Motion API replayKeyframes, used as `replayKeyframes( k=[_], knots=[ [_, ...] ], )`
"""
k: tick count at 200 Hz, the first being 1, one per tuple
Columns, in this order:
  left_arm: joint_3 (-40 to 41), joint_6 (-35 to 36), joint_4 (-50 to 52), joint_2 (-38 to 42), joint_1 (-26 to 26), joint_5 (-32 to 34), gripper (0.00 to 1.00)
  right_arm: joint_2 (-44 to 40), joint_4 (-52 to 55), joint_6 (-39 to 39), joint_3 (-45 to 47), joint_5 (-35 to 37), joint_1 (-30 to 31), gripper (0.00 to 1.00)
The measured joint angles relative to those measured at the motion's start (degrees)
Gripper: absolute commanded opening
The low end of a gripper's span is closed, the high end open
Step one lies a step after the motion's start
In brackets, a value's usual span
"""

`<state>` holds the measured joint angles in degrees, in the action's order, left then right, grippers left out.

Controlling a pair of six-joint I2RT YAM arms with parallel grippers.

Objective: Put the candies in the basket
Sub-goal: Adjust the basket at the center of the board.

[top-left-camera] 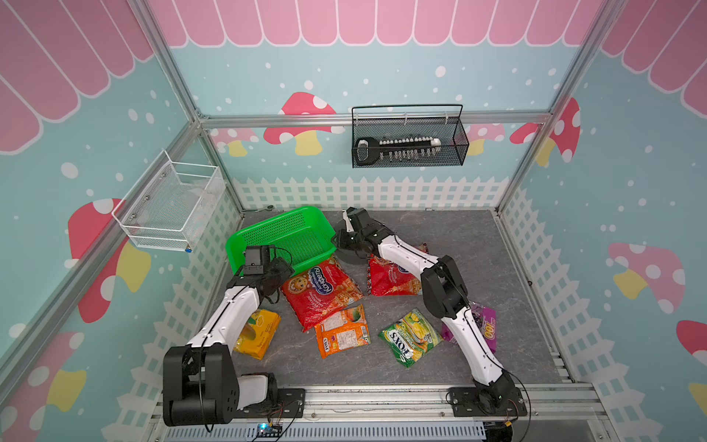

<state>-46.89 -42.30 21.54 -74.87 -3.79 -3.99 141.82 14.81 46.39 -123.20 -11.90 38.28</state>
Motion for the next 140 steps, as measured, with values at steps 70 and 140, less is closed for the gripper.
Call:
replayKeyframes(
  k=[70,140],
  knots=[
    [-0.13,-2.86,-1.09,-5.46,-0.85,2.25,0.68,-7.91,0.83,8.00,10.84,6.38,1.75,0.15],
    [-2.34,-2.91,-2.32,-8.35,-0.85,2.23,0.68,-14.82,1.77,17.59,18.25,10.93,2.32,0.09]
  ],
)
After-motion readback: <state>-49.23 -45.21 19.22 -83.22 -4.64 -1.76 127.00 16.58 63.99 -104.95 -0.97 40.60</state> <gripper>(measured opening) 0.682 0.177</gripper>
